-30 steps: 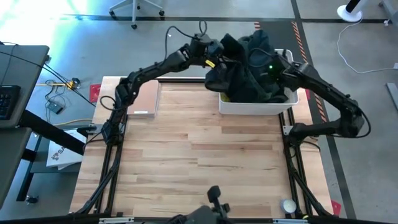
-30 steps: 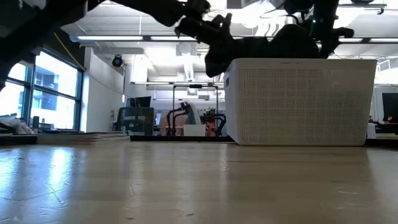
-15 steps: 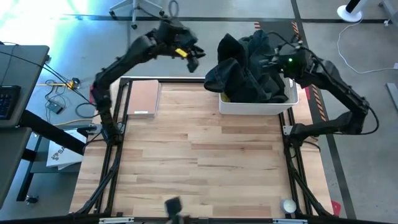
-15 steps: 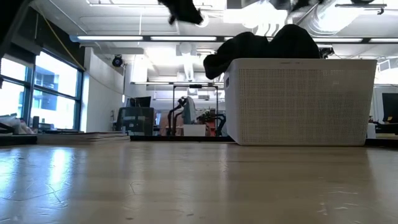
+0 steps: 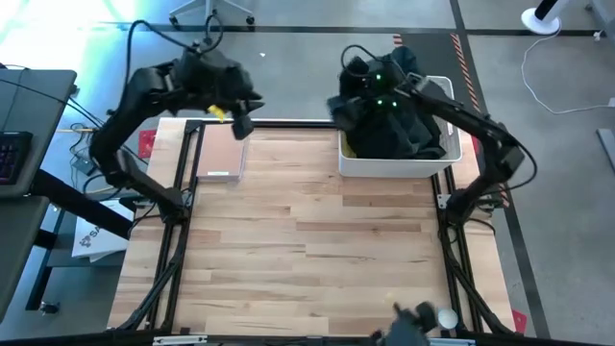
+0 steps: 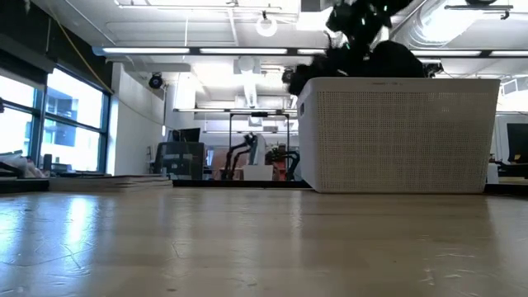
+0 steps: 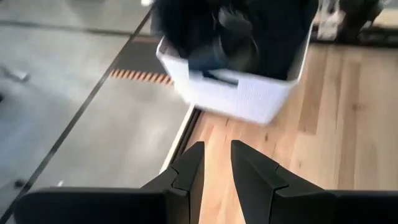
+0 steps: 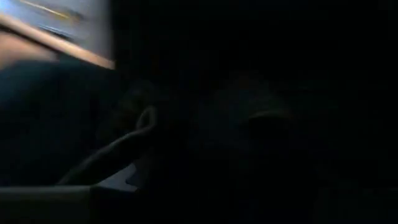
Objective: Sort clothes
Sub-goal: Put the dark blue jeans into the white laundry bin
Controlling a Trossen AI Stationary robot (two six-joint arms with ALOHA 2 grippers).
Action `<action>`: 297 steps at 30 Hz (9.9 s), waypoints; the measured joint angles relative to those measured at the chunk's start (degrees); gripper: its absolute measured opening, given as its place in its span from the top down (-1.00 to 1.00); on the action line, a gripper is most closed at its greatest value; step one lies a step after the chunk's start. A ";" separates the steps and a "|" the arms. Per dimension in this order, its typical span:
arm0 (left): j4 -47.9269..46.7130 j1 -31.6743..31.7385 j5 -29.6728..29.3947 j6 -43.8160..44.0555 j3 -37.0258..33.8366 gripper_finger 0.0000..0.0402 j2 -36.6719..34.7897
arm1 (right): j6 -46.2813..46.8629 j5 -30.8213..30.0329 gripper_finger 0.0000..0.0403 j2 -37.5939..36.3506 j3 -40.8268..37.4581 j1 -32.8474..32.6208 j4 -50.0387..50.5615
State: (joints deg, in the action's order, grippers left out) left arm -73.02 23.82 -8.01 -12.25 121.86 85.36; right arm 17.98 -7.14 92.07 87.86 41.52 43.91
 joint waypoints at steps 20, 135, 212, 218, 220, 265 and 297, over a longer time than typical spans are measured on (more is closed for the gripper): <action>-11.21 -9.81 -13.96 8.63 -0.09 0.62 -7.25 | -1.07 4.99 -0.03 0.10 -17.20 5.54 -1.17; -16.95 -20.55 -31.65 20.26 -12.44 0.62 -13.16 | 11.81 0.69 -0.03 -24.24 -51.73 -11.21 -16.08; -17.00 -25.12 -33.34 24.11 -12.44 0.62 -13.16 | 3.20 -19.69 -0.04 1.55 -19.98 -20.19 0.22; -16.98 -25.12 -33.34 24.11 -12.44 0.62 -13.16 | 5.18 -25.49 -0.04 -11.27 -17.08 -24.73 5.62; -16.98 -25.12 -33.34 24.11 -12.44 0.62 -13.16 | 6.84 -25.22 -0.04 -15.50 -16.88 -26.89 6.97; -14.52 -25.11 -38.18 27.13 -26.75 0.62 -13.72 | 9.76 -17.48 0.47 -22.53 -18.76 -14.94 1.86; -5.91 -28.07 -39.11 31.67 -39.80 0.62 -24.19 | -1.11 -25.96 0.47 -1.47 -16.76 -2.11 14.12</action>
State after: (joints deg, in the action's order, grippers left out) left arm -78.93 -4.25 -47.11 19.42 82.06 61.17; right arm 16.87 -33.10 90.60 71.09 39.40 58.03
